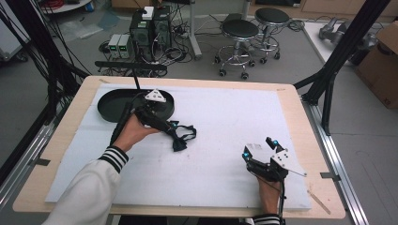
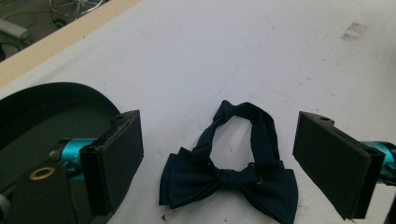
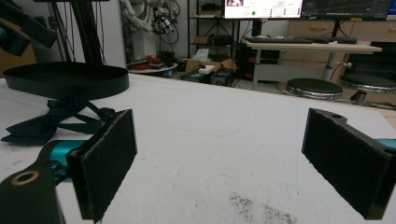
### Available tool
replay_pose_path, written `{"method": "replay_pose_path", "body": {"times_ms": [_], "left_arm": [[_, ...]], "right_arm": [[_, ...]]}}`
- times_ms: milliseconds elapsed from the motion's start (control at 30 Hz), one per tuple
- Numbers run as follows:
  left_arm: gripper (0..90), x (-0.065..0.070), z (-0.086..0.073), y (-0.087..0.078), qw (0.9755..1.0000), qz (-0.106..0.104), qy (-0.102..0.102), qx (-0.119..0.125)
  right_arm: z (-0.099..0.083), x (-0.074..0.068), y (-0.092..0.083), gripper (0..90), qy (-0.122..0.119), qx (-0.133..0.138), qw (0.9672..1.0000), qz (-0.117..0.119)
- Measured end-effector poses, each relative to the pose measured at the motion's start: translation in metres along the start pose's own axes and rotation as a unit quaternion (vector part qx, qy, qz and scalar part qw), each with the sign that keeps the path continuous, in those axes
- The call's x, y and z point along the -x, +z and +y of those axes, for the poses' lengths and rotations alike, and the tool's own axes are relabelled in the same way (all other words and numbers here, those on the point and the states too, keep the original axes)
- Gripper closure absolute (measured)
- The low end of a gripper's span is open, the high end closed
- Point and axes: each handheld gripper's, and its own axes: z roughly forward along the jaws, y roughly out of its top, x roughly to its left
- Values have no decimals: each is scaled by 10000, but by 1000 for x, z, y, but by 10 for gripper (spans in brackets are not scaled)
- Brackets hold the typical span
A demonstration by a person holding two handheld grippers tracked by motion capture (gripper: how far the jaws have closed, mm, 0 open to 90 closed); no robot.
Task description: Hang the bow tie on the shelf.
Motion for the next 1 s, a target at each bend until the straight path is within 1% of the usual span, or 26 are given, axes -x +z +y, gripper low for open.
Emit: {"method": "replay_pose_path", "body": {"times_ms": [33,133,200,233,267,300,333,367,433,533,633,667,700,800,833,933,1000], "left_arm": [[166,0,0,2,10000,-4,7,-79],[187,0,0,8,9998,29,35,-192],[197,0,-1,12,9995,52,130,-267],[206,0,-2,15,9992,52,148,-366],[206,0,-2,20,9982,28,157,-575],[206,0,-2,20,9982,28,157,-575],[206,1,-3,22,9977,12,172,-649],[206,2,-3,25,9971,-23,210,-730],[206,5,-3,30,9954,8,317,-910],[215,7,-3,36,9948,-19,284,-975],[219,6,-4,41,9941,47,286,-1041],[238,5,-4,43,9940,65,281,-1056],[249,5,-5,44,9937,75,254,-1092],[252,4,-6,47,9930,155,186,-1153],[253,5,-6,49,9921,213,140,-1230],[267,4,-6,50,9918,246,128,-1251],[278,3,-6,52,9916,234,22,-1269]], "right_arm": [[0,0,0,92,-2,11,10000,-4],[0,0,0,92,-2,5,10000,-3],[0,0,0,93,1,3,10000,-8],[0,0,0,93,-2,-1,10000,-8],[0,0,0,93,-11,-4,10000,-12],[0,0,0,93,-11,-4,10000,-12],[0,0,0,93,-4,-8,10000,-20],[0,0,0,92,-10,-13,10000,-16],[0,0,0,92,3,-14,10000,-16],[0,0,0,92,-3,-13,10000,-9],[0,0,0,93,-1,-12,10000,-11],[0,0,0,93,-13,9,10000,-15],[0,0,0,93,14,2,10000,-9],[0,0,0,93,-4,10,10000,-14],[0,0,0,92,2,5,10000,-9],[0,1,0,92,-1,16,10000,-14],[0,0,0,92,-11,14,10000,-16]]}}
